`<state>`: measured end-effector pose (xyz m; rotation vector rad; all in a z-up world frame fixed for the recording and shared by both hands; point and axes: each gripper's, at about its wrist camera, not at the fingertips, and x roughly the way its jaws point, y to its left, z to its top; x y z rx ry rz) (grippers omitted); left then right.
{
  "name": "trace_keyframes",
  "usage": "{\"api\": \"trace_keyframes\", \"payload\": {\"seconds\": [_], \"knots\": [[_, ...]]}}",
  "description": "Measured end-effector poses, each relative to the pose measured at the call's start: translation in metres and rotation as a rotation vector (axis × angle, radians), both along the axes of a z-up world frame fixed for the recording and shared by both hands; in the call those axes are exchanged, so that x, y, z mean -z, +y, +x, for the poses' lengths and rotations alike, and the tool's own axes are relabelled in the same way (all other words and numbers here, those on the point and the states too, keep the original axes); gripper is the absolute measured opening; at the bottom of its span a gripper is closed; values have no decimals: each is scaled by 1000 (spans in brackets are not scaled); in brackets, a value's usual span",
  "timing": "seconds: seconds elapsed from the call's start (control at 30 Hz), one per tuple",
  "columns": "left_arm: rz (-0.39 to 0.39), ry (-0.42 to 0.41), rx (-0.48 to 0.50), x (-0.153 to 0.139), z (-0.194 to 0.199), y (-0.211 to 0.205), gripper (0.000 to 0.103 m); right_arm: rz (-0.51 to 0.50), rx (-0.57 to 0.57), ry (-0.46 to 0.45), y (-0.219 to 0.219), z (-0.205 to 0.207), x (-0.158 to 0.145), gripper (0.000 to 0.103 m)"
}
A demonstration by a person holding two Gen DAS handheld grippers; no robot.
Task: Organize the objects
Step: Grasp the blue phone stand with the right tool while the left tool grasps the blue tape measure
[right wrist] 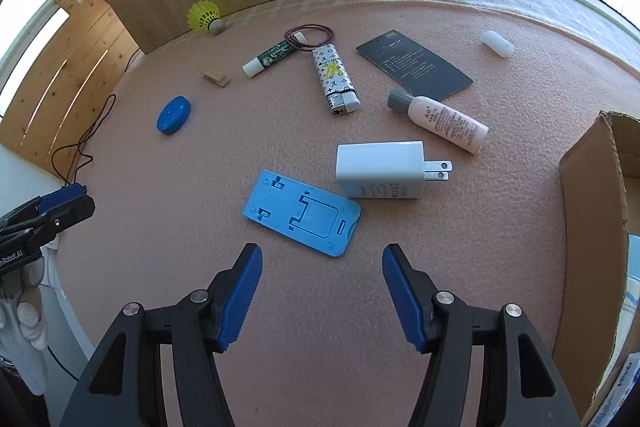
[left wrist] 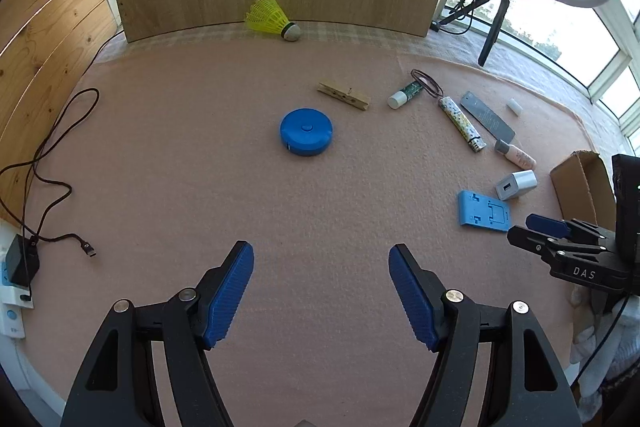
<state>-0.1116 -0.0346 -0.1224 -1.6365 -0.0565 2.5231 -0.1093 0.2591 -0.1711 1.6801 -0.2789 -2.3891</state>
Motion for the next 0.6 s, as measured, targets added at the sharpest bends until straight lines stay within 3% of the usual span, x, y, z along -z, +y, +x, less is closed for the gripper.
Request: {"api": "trace_keyframes", "payload": {"seconds": [0.3,0.6], "knots": [[7,5,-28,7,-9,-28,73,38,-17,-7,-21,-10,10,59],[-6,16,2,13,-28,-27,73,-23,-54,-16,-54,-14,10,60]]}}
